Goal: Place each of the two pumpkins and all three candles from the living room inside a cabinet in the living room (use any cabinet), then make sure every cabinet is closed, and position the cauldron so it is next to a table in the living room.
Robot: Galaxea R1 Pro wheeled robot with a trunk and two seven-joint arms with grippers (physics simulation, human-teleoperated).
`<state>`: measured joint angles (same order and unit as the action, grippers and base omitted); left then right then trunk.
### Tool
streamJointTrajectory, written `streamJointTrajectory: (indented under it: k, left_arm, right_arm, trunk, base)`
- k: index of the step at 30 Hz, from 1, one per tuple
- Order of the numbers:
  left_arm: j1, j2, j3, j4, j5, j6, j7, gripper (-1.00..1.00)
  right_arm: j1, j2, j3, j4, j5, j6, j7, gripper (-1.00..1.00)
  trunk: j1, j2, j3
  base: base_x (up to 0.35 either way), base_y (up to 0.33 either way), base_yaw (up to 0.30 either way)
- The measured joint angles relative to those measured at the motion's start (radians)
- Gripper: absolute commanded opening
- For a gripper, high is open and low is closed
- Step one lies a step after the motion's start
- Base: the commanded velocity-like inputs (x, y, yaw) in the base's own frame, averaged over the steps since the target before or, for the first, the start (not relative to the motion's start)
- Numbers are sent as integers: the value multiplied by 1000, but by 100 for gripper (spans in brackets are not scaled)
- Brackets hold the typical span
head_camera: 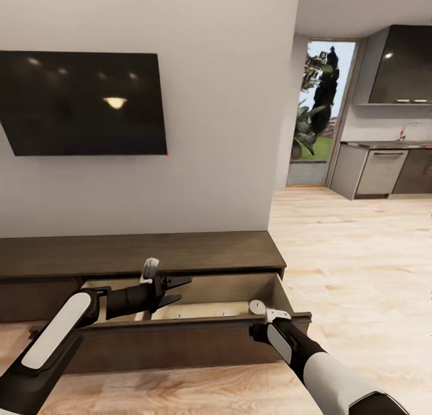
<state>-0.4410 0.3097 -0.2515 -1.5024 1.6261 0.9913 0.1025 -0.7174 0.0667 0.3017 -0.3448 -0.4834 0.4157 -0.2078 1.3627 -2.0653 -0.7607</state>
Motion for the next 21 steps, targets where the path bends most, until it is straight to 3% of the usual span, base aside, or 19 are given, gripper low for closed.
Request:
streamJointTrajectory:
  k: [9,13,21]
  left_arm:
    - [0,-1,-2,0,0,0,0,100]
    - [0,-1,-2,0,-1,0,1,100]
    - [0,0,-1,0,-4,-1,1,100]
  right_arm:
    - [0,0,0,0,0,0,0,100]
    - [0,0,0,0,0,0,0,100]
    - [0,0,0,0,0,0,0,100]
  trunk:
    - [0,0,0]
    - [0,0,0]
    - [0,0,0]
  base:
    - [-232,-156,0]
    - [-56,-197,0]
    - [-6,-26,0]
